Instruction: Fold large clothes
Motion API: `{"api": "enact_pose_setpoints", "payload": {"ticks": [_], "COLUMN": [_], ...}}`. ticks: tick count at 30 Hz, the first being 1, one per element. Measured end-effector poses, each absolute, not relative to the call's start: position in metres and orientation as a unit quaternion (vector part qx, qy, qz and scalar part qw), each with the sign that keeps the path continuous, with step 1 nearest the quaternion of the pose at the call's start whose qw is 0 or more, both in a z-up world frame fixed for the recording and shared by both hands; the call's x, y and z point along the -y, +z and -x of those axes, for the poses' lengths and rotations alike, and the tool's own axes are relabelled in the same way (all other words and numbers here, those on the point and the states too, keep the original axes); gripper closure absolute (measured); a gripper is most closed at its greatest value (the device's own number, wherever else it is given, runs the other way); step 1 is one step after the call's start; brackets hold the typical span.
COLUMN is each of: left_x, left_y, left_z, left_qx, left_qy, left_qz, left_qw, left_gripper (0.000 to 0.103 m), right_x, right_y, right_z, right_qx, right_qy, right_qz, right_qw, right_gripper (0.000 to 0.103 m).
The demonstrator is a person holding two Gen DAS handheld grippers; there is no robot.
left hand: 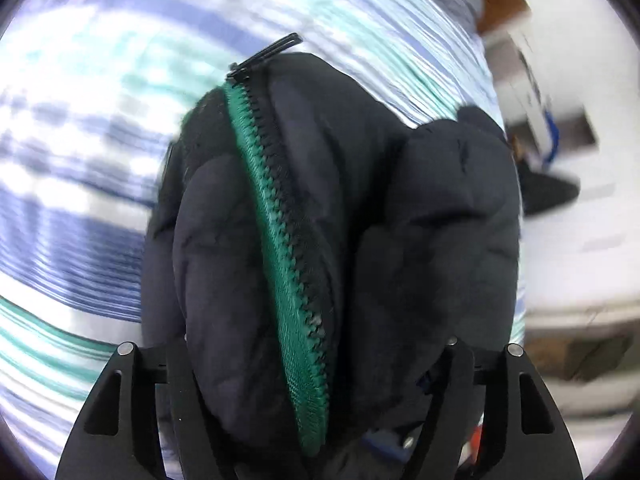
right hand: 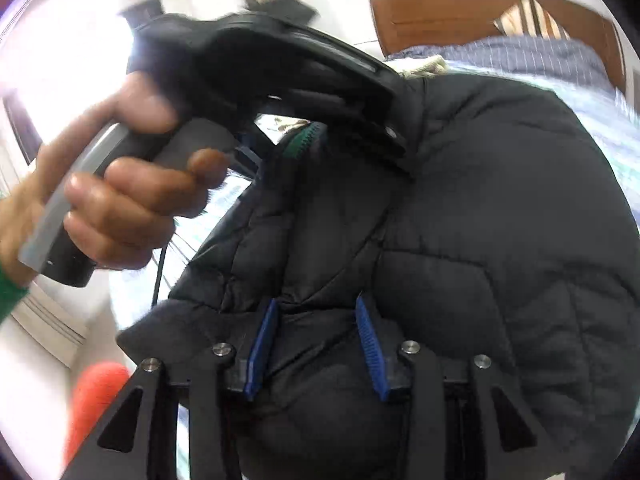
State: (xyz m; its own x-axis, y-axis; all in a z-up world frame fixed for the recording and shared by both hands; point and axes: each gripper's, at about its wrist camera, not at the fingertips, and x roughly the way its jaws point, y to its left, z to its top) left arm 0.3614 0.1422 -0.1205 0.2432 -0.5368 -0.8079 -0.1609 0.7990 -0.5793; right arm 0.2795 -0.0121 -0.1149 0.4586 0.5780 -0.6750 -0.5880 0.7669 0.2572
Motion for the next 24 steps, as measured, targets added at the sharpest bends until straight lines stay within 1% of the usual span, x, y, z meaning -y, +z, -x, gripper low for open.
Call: {"api": "enact_pose_setpoints", "payload": {"ticks": [4, 7, 9, 11, 12, 13, 15, 17, 19, 21, 23, 24], "left_x": [-0.149, -0.149, -0.149, -0.152, -0.161, -0.161, -0.163, -0.167, -0.166, -0.168, -0.172, -0.173], "left_y": [-0.147, -0.147, -0.147, -0.149, -0.152, -0.152, -0.152, -0.152, -0.153, -0.154, -0.155, -0.156], "left_z": [-0.356, -0.353, -0.349, -0.348, -0.35, -0.349, -0.35, -0.35, -0.352, -0.353, -0.352, -0.352], "left_qx": [-0.586, -0.583, -0.58, -0.577, -0.576, -0.575, -0.575, -0.574, -0.572, -0.571, -0.57, -0.57], "left_qy": [-0.139, -0.146, -0.146, -0.151, -0.154, -0.157, -0.161, -0.163, -0.166, -0.167, -0.168, -0.166], "left_qz": [0.343, 0.346, 0.343, 0.352, 0.356, 0.357, 0.353, 0.352, 0.353, 0.353, 0.354, 0.354], "left_qw": [0.721, 0.721, 0.725, 0.721, 0.719, 0.719, 0.721, 0.721, 0.722, 0.722, 0.722, 0.723], "left_gripper": [0.032, 0.032, 0.032, 0.032, 0.032, 0.032, 0.032, 0.032, 0.032, 0.033, 0.033, 0.033], "right_x": [0.015, 0.011, 0.015, 0.044, 0.053, 0.072, 0.099, 0.121, 0.13, 0.118, 0.1, 0.091], "right_y": [-0.118, -0.105, -0.091, -0.053, -0.042, -0.019, 0.008, 0.016, 0.015, 0.007, -0.025, -0.051], "right_z": [-0.278, -0.271, -0.267, -0.257, -0.256, -0.262, -0.288, -0.333, -0.384, -0.414, -0.449, -0.463], "right_qx": [-0.401, -0.414, -0.429, -0.417, -0.411, -0.4, -0.409, -0.433, -0.457, -0.485, -0.522, -0.546], "right_qy": [0.339, 0.334, 0.338, 0.351, 0.348, 0.335, 0.305, 0.272, 0.249, 0.238, 0.228, 0.215], "right_qz": [0.017, 0.042, 0.031, -0.013, -0.018, -0.019, -0.017, -0.01, 0.019, 0.032, 0.065, 0.082], "right_qw": [0.851, 0.845, 0.837, 0.838, 0.843, 0.853, 0.86, 0.859, 0.853, 0.841, 0.819, 0.806], "right_gripper": [0.062, 0.063, 0.063, 0.063, 0.062, 0.062, 0.062, 0.062, 0.061, 0.06, 0.06, 0.06]}}
